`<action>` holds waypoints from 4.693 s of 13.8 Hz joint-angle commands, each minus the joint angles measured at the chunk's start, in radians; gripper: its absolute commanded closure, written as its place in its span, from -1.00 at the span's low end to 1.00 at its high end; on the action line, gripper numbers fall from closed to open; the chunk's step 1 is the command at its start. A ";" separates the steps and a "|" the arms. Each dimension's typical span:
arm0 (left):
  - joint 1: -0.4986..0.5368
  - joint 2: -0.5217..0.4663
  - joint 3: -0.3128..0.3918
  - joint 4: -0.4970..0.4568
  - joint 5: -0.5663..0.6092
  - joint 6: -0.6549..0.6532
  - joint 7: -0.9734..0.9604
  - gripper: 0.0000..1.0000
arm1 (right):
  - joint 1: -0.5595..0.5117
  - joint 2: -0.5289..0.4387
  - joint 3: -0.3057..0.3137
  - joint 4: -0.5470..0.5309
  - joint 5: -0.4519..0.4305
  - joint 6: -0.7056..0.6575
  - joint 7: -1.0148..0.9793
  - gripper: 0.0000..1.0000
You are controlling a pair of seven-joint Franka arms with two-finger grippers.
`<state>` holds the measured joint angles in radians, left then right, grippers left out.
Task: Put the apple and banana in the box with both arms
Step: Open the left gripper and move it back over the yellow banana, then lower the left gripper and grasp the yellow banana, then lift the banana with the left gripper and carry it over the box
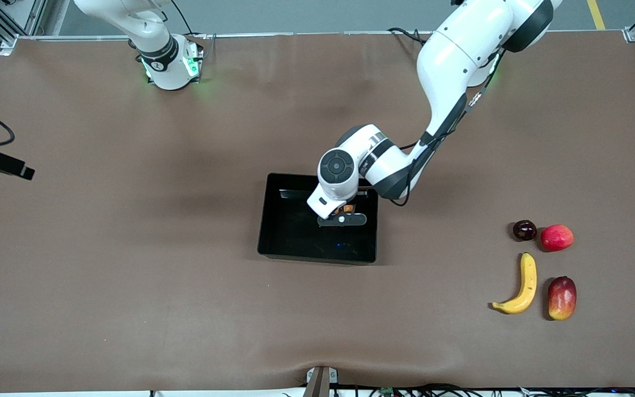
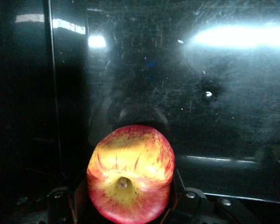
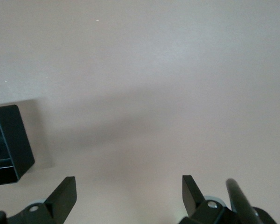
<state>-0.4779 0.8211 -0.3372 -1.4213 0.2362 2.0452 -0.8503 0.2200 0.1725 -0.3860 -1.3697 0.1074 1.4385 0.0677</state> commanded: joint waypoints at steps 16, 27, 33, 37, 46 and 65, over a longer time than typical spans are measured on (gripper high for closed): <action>0.302 -0.217 -0.006 0.097 -0.034 -0.148 0.348 -1.00 | 0.004 -0.177 0.010 -0.192 -0.084 0.040 -0.089 -1.00; 0.633 -0.079 0.006 0.073 0.251 0.018 0.664 -1.00 | -0.249 -0.174 0.256 -0.189 -0.080 0.048 -0.088 -1.00; 0.731 0.033 0.006 0.073 0.256 0.194 0.830 -1.00 | -0.303 -0.157 0.326 -0.149 -0.081 0.045 -0.094 -1.00; 0.731 0.050 0.007 0.073 0.259 0.207 0.829 -0.94 | -0.295 -0.153 0.328 -0.111 -0.074 0.042 -0.083 -1.00; 0.731 0.098 0.046 0.071 0.258 0.240 0.818 -0.53 | -0.313 -0.156 0.319 -0.106 -0.106 0.077 -0.091 -1.00; 0.572 -0.076 -0.336 0.079 0.249 -0.034 0.353 1.00 | -0.287 -0.149 0.322 -0.101 -0.146 0.040 -0.082 -1.00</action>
<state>0.1553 0.7571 -0.6619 -1.3373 0.4717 2.0308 -0.3697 -0.0621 0.0254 -0.0745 -1.4814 -0.0339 1.4907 -0.0189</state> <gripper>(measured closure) 0.652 0.000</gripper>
